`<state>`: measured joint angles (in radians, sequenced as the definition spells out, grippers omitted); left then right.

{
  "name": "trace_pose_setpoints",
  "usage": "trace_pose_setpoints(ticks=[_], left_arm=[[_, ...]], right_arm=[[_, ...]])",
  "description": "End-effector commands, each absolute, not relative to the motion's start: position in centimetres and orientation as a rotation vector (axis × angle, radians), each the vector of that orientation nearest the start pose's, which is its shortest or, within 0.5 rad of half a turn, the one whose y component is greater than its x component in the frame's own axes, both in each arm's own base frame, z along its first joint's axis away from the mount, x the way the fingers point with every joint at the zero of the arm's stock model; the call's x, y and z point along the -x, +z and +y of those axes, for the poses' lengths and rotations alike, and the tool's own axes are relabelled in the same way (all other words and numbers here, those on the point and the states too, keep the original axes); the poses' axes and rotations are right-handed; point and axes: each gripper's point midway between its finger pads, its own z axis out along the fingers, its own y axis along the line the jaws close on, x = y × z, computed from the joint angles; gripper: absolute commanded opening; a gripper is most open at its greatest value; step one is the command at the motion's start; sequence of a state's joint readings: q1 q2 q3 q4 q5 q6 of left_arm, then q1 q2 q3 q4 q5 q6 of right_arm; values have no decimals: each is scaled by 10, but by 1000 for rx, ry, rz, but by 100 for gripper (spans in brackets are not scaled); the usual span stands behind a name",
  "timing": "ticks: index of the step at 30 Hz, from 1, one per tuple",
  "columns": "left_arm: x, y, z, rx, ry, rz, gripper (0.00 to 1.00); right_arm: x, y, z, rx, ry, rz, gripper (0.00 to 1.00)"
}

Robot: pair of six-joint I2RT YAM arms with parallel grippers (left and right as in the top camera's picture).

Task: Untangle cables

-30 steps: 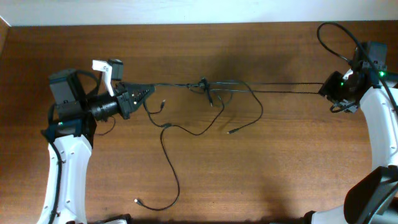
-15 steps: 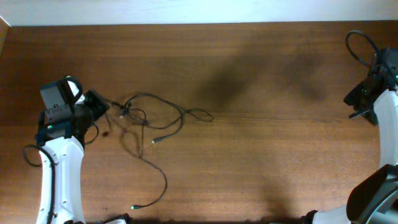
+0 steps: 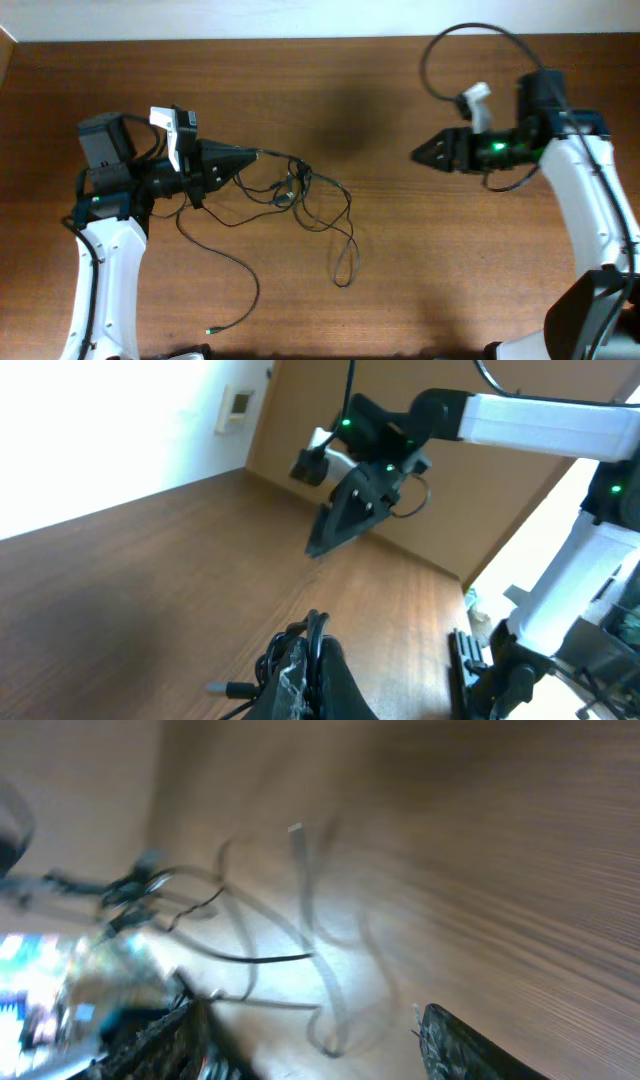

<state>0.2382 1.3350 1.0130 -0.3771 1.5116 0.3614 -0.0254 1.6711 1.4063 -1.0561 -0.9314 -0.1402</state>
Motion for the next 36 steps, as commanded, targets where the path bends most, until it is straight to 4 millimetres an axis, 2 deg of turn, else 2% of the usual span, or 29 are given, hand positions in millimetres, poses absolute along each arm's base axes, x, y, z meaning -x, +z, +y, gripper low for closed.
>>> trace_pose_setpoints(ticks=[1,3,6,10,13,16,17,18,20,21,23,25,27,28,29,31,33,36], left_arm=[[-298,311,-105,-872,-1238,1476,0],[-298,311,-105,-872,-1237,1477,0],[-298,310,-105,-872,-1236,1478,0],[-298,310,-105,-872,-1236,1478,0],[-298,310,-105,-872,-1237,1478,0],[-298,310,-105,-845,-1267,1503,0],[-298,311,-105,-829,-1286,1517,0],[-298,310,-105,-819,-1297,1526,0],[-298,310,-105,-802,-1314,1541,0],[-298,310,-105,-795,-1321,1547,0],[-298,310,-105,-763,-1354,1575,0],[-302,304,-111,-727,-1360,1638,0],[-311,291,-123,-689,-1319,1740,0],[-314,285,-132,-689,-1291,1781,0],[-320,274,-143,-694,-1221,1840,0],[-336,253,-148,-637,-1057,1963,0],[-357,225,-139,-460,-834,2142,0],[-364,192,-118,-322,-550,2308,0]], right_arm=[[-325,212,180,565,1383,2447,68],[-313,213,204,669,1409,2430,68],[-304,215,224,764,1422,2400,68],[-291,228,253,893,1508,2287,68],[-289,222,269,983,1423,2270,68],[-305,194,275,969,1132,2385,67],[-314,186,276,928,1033,2424,64],[-322,182,276,904,957,2436,51],[-325,184,283,890,933,2422,5],[-323,187,287,905,954,2404,4],[-310,213,301,968,1100,2311,4],[-285,260,316,1119,1321,2072,4],[-272,297,320,1182,1406,1899,4],[-270,308,319,1189,1390,1860,4],[-268,317,317,1191,1375,1837,4],[-264,333,311,1189,1352,1793,4],[-261,357,297,1170,1309,1732,4],[-270,392,264,1080,1184,1679,4]])
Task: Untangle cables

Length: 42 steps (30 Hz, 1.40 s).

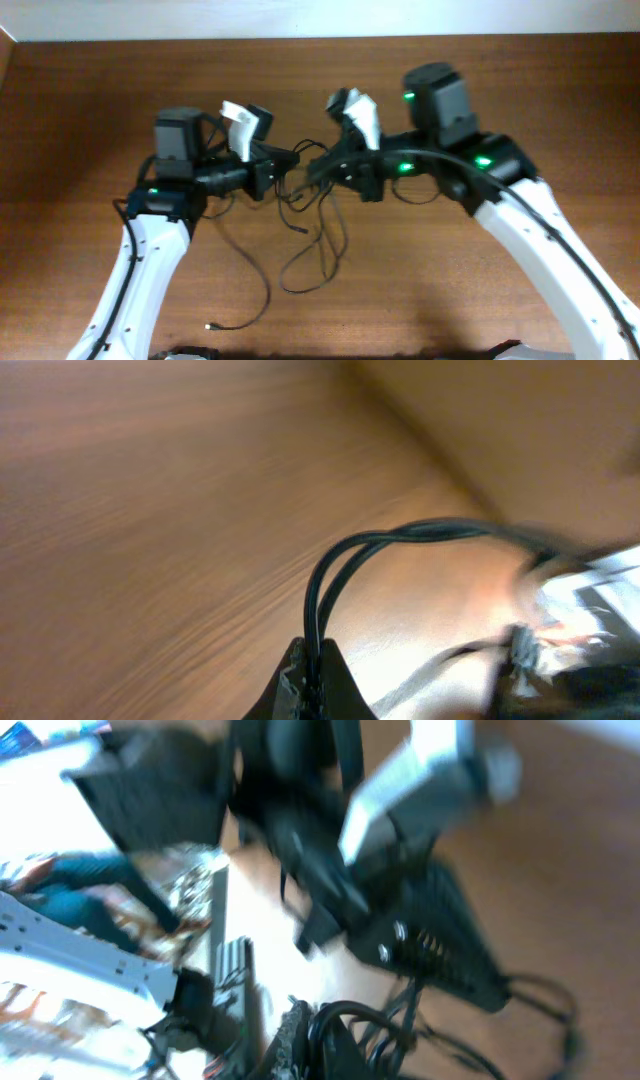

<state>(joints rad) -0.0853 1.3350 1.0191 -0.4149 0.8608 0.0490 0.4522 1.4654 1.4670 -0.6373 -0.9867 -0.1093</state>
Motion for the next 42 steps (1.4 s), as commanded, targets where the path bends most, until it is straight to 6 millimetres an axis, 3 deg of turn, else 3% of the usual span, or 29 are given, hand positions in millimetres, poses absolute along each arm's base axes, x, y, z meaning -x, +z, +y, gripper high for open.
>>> trace_pose_setpoints(ticks=[1,3,6,7,9,11,12,13,14,15,16,17,19,21,25,27,30,32,33,34,35,36,39,40,42], left_arm=[[-365,181,-106,-283,-447,2359,0],[-364,165,-67,-122,-202,2446,0],[-362,161,0,278,94,2444,0],[-361,162,16,450,112,2412,0],[-360,161,33,827,-17,2316,0],[-366,162,25,910,-176,2288,0],[-374,167,9,828,-296,2301,0],[-384,181,-19,582,-452,2316,0],[-388,207,-70,96,-676,2260,0],[-375,228,-107,-279,-835,2142,4],[-343,254,-144,-695,-1014,1905,16],[-309,276,-162,-953,-1160,1647,21],[-296,287,-166,-1020,-1215,1539,2],[-296,287,-166,-1022,-1215,1535,0],[-287,296,-168,-1047,-1278,1474,0],[-292,292,-167,-1034,-1244,1505,0],[-325,265,-155,-864,-1071,1761,1],[-353,242,-133,-613,-927,1990,25],[-365,230,-118,-456,-843,2094,31],[-372,220,-105,-332,-772,2165,45],[-378,204,-83,-125,-660,2265,49],[-379,192,-64,51,-572,2329,50],[-361,160,-22,560,-388,2448,82],[-355,155,-21,641,-391,2466,87],[-347,149,-23,760,-423,2480,84]], right_arm=[[-279,397,250,1004,1119,1711,4],[-311,401,201,716,902,1844,4],[-323,405,147,465,729,1921,4],[-323,406,138,415,711,1935,4],[-325,399,123,328,646,1982,4],[-328,389,112,263,590,2034,4],[-329,381,108,218,576,2070,4],[-329,373,108,204,588,2108,4],[-328,367,110,207,605,2132,5],[-329,361,111,206,613,2156,9],[-330,354,112,203,621,2184,14],[-330,345,117,213,658,2218,26],[-326,339,133,302,765,2232,37],[-316,335,154,543,873,2180,56],[-326,308,164,604,965,2235,59],[-331,292,167,592,1017,2286,59],[-336,267,178,598,1056,2362,60],[-337,246,191,630,1055,2423,61],[-338,235,197,646,1040,2457,61],[-339,224,202,656,1021,2491,64],[-339,215,206,650,1009,2524,67],[-341,208,209,622,1003,2560,68],[-340,199,215,606,1002,2596,69],[-338,199,218,621,1003,2595,69],[-335,197,224,678,974,2587,69]])
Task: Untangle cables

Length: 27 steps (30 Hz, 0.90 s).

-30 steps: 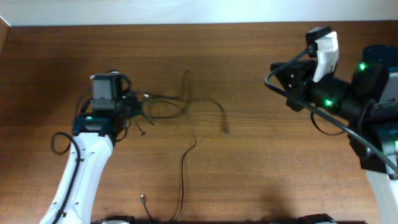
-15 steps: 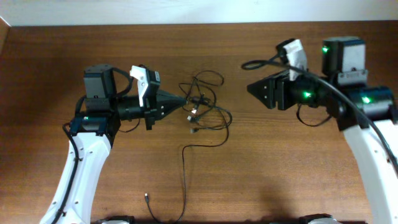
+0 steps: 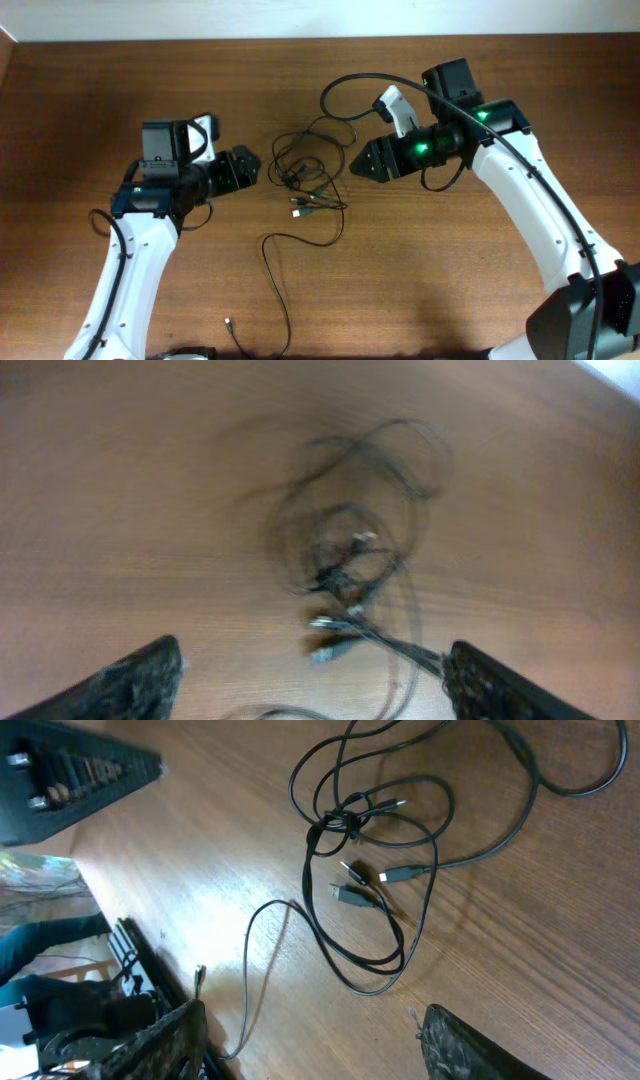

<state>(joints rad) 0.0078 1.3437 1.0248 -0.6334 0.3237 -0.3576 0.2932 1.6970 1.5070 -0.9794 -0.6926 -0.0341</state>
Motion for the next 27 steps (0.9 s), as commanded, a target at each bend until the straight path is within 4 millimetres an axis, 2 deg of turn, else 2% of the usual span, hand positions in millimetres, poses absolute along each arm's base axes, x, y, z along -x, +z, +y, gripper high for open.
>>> trace_pose_setpoints(ticks=[1,2,4,6,8,11,14,21,22,23,24,27], left_arm=[[-344,146,-26,814,-449,2485,72],[-341,143,-32,855,-484,2491,68],[-332,127,-40,997,-543,2506,64],[-319,100,-45,1253,-591,2501,54],[-318,77,-55,1380,-680,2486,55],[-343,59,-71,1298,-851,2448,55],[-365,45,-79,1244,-914,2429,50],[-381,9,-107,1153,-982,2470,44],[-383,8,-109,1140,-987,2467,34],[-383,6,-111,1132,-990,2469,5],[-382,5,-112,1131,-988,2475,0],[-384,10,-112,940,-963,2502,0]], right_arm=[[-336,191,222,687,892,2606,69],[-338,187,220,690,823,2621,69],[-340,181,216,632,746,2661,69],[-343,179,212,582,709,2684,69],[-343,179,211,575,702,2687,69],[-343,179,211,575,703,2687,69],[-343,179,211,575,703,2687,69],[-342,179,212,576,709,2691,69],[-342,179,212,576,710,2691,69],[-342,179,211,575,710,2691,69],[-342,179,212,576,715,2692,69],[-333,177,215,559,744,2729,64]])
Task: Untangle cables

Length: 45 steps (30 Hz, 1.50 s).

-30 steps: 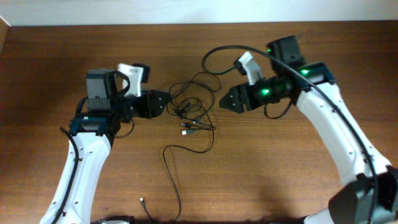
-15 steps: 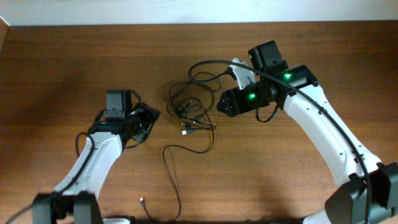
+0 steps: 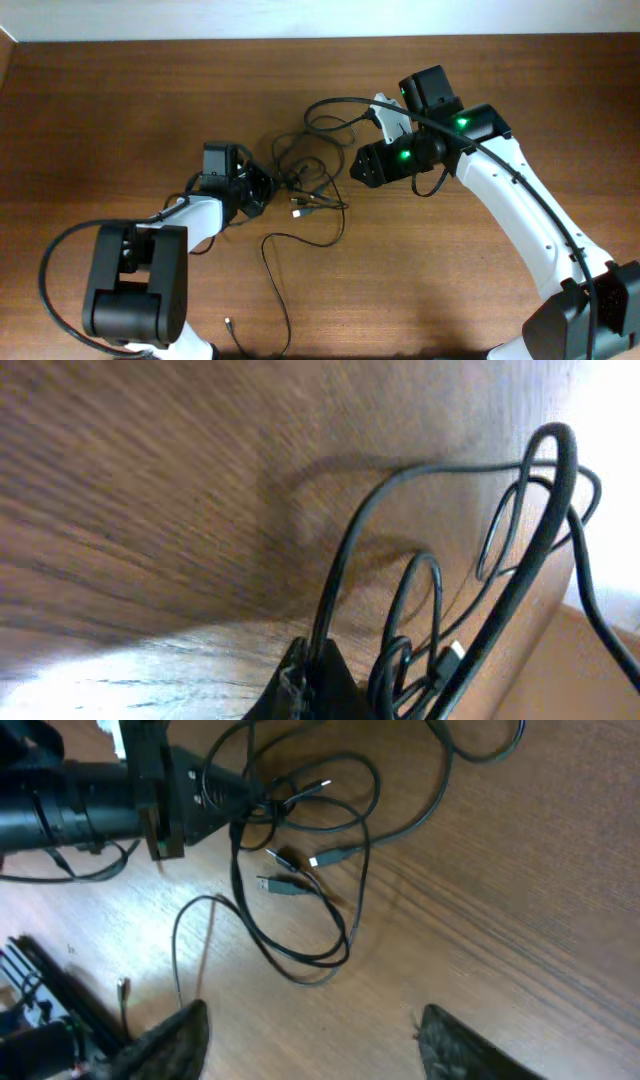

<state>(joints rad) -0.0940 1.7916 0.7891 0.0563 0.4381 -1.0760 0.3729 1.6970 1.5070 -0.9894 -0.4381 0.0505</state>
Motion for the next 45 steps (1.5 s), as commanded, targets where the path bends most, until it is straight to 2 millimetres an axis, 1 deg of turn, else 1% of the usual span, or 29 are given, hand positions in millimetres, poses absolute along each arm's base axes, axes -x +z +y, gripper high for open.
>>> trace_pose_setpoints(ticks=[1,2,3,5,7,9,10,12,15,17,19,21,24,25,27,29,31,32,33,34,35,36,37,40,41,43,44,45], left_arm=[[-383,15,-113,916,-992,2502,0],[-384,26,-113,908,-1040,2484,0],[-386,42,-110,893,-1089,2452,0],[-387,67,-101,883,-1104,2398,0],[-384,99,-94,863,-1097,2339,0],[-376,128,-93,828,-1100,2297,0],[-374,139,-92,816,-1092,2275,0],[-367,154,-89,807,-1076,2248,0],[-360,174,-90,766,-1094,2215,0],[-358,181,-91,750,-1100,2199,0],[-357,187,-92,734,-1111,2187,0],[-355,189,-95,719,-1134,2188,0],[-355,189,-95,719,-1135,2189,0],[-355,189,-95,719,-1135,2189,0],[-355,189,-96,714,-1144,2191,0],[-354,190,-98,708,-1156,2194,0],[-354,190,-98,707,-1157,2194,0],[-354,190,-98,707,-1157,2194,0],[-353,190,-98,707,-1157,2195,0],[-353,189,-98,710,-1156,2198,0],[-351,187,-98,719,-1155,2209,0],[-348,182,-97,738,-1148,2229,0],[-347,180,-97,746,-1138,2238,0],[-346,167,-85,755,-1017,2270,0],[-343,160,-80,791,-975,2287,0],[-340,152,-76,830,-932,2313,0],[-340,150,-77,828,-932,2318,0],[-341,149,-81,816,-933,2325,0]], right_arm=[[-326,176,218,615,743,2732,64],[-320,175,221,684,738,2724,65],[-314,175,227,756,741,2708,66],[-307,176,237,846,757,2679,67],[-290,182,259,1029,847,2582,69],[-287,184,272,1110,844,2516,70],[-287,185,276,1129,844,2494,70],[-287,188,282,1146,853,2463,70],[-290,194,291,1155,885,2408,70],[-296,197,294,1150,883,2373,70],[-304,203,300,1079,904,2369,69],[-305,205,306,1058,916,2362,69],[-299,207,318,1061,939,2349,68],[-296,205,323,1066,935,2349,64],[-301,188,327,964,877,2432,57],[-307,171,328,923,817,2482,53],[-311,154,339,917,868,2506,51],[-311,150,343,924,891,2504,48],[-313,148,347,927,904,2494,41],[-317,149,349,925,907,2477,24],[-324,154,351,918,912,2441,10],[-329,160,352,910,918,2414,4],[-331,164,351,906,928,2404,4],[-326,193,352,930,1108,2332,4],[-323,206,351,948,1182,2288,4],[-313,246,346,985,1382,2152,4],[-308,261,344,1007,1456,2090,4],[-301,281,341,1042,1539,2005,4]])
